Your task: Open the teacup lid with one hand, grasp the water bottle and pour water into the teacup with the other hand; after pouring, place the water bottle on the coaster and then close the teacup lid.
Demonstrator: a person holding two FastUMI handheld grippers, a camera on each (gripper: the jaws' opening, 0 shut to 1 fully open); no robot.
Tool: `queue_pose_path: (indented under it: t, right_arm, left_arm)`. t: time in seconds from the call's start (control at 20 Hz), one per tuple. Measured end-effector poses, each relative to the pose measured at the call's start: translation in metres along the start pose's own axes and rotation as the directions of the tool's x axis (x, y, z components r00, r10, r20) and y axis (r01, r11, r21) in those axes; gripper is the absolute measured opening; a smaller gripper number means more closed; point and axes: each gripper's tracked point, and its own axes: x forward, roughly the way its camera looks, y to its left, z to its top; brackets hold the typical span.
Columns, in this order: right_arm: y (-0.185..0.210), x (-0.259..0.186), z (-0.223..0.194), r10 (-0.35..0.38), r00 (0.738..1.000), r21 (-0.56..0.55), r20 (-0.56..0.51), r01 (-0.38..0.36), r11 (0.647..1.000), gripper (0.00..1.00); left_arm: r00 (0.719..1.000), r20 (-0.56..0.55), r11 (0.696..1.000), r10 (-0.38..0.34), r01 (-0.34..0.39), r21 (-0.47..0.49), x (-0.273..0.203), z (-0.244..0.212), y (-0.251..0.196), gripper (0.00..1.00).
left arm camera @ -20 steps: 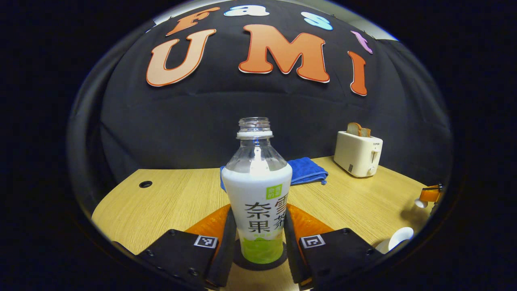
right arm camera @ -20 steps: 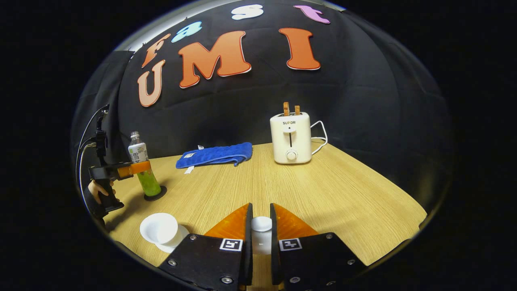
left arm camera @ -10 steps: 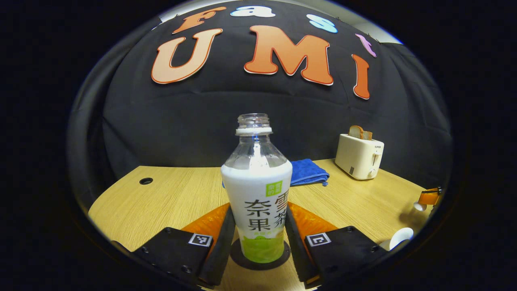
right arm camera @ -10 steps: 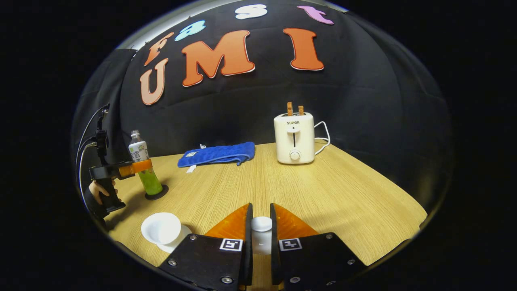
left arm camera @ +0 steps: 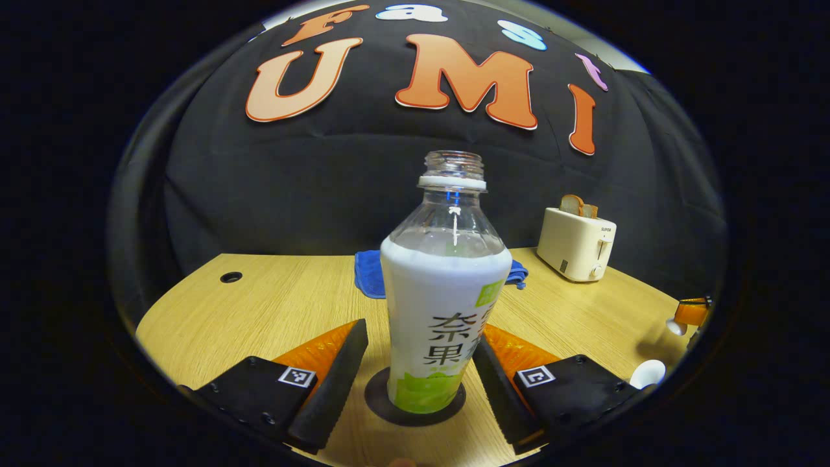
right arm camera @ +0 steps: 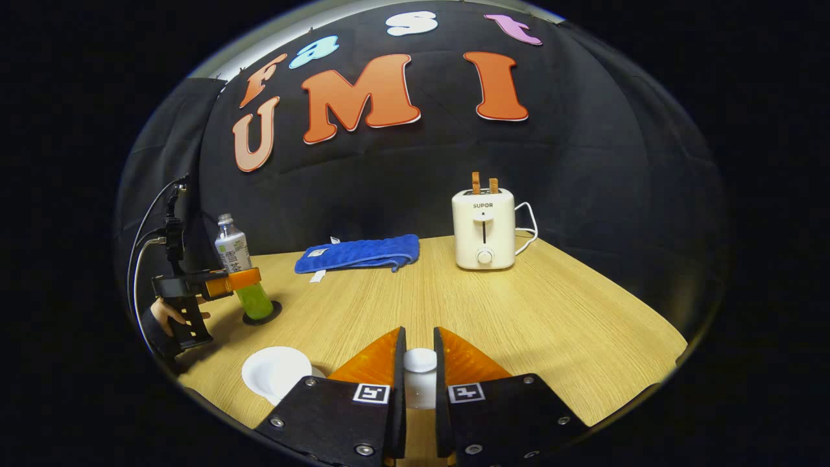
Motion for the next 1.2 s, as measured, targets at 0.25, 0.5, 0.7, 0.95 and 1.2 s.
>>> queue_pose_path:
  t: [0.25, 0.5, 0.7, 0.95, 1.2]
  right_arm:
    - [0.038, -0.002, 0.016, 0.077, 0.996, -0.013, 0.037, -0.076, 0.997, 0.18]
    - [0.090, -0.002, 0.009, 0.182, 0.983, -0.039, 0.029, -0.181, 0.983, 0.18]
    - [0.121, -0.001, -0.006, 0.240, 0.971, -0.074, -0.001, -0.239, 0.968, 0.18]
    - [0.138, -0.001, -0.024, 0.264, 0.963, -0.098, -0.044, -0.268, 0.959, 0.18]
    - [0.137, 0.002, -0.032, 0.248, 0.967, -0.126, -0.056, -0.254, 0.959, 0.22]
  left_arm:
    - [1.000, 0.007, 1.000, -0.001, 0.001, 0.022, -0.019, -0.007, -0.008, 0.98]
    - [0.999, 0.026, 0.999, 0.031, -0.032, 0.022, -0.055, -0.016, -0.006, 0.98]
    - [0.997, 0.061, 0.999, 0.046, -0.048, 0.026, -0.089, -0.016, -0.004, 0.96]
    - [0.995, 0.090, 0.997, 0.050, -0.054, 0.046, -0.119, -0.014, 0.000, 0.97]
    - [0.994, 0.098, 0.997, 0.057, -0.062, 0.047, -0.129, -0.012, 0.005, 0.96]
